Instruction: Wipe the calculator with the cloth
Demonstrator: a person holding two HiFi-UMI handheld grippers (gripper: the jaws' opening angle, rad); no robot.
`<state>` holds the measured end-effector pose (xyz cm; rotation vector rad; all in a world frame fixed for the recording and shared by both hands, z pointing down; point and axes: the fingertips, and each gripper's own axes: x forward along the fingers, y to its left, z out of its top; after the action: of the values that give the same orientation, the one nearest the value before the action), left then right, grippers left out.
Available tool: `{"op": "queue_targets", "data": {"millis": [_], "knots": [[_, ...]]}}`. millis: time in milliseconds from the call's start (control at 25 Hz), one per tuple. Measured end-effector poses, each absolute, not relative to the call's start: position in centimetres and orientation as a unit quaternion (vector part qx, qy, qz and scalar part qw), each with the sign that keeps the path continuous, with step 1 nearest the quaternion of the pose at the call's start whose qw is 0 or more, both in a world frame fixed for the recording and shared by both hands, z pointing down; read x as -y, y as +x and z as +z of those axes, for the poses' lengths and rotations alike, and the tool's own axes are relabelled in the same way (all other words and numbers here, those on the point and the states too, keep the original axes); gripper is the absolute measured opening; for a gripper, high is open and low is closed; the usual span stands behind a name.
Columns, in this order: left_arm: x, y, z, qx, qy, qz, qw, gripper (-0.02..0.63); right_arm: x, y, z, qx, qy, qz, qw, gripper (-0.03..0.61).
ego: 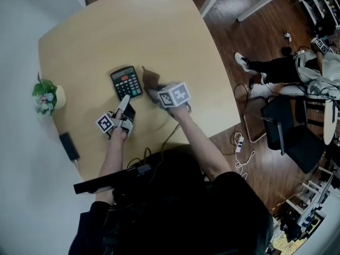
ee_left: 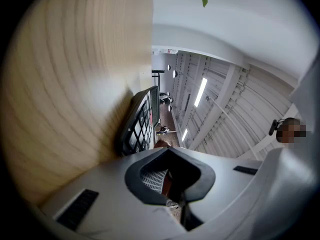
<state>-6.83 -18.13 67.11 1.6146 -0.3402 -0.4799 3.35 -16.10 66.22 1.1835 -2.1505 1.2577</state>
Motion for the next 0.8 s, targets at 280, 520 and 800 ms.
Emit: {"op": "queue_targets", "data": {"millis": [280,520,800], "knots": [[18.0,-6.9,67.4,0.155,0.708,-0.215,0.654,0.008,28.6,2.7,66.0,0.793,0.444,0.370,0.193,0.055],[18.0,-6.9,67.5,0.154,0.711,-0.212,0.652,0.008,23.5,1.4,68.6,0.774,0.411,0.427,0.224,0.055],[18.1,-6.9,67.1,0.154,0.712,-0.215,0.651,0.008,10.7,-2.0,69.2,0.756,0.354,0.502,0.226,0.054]]}}
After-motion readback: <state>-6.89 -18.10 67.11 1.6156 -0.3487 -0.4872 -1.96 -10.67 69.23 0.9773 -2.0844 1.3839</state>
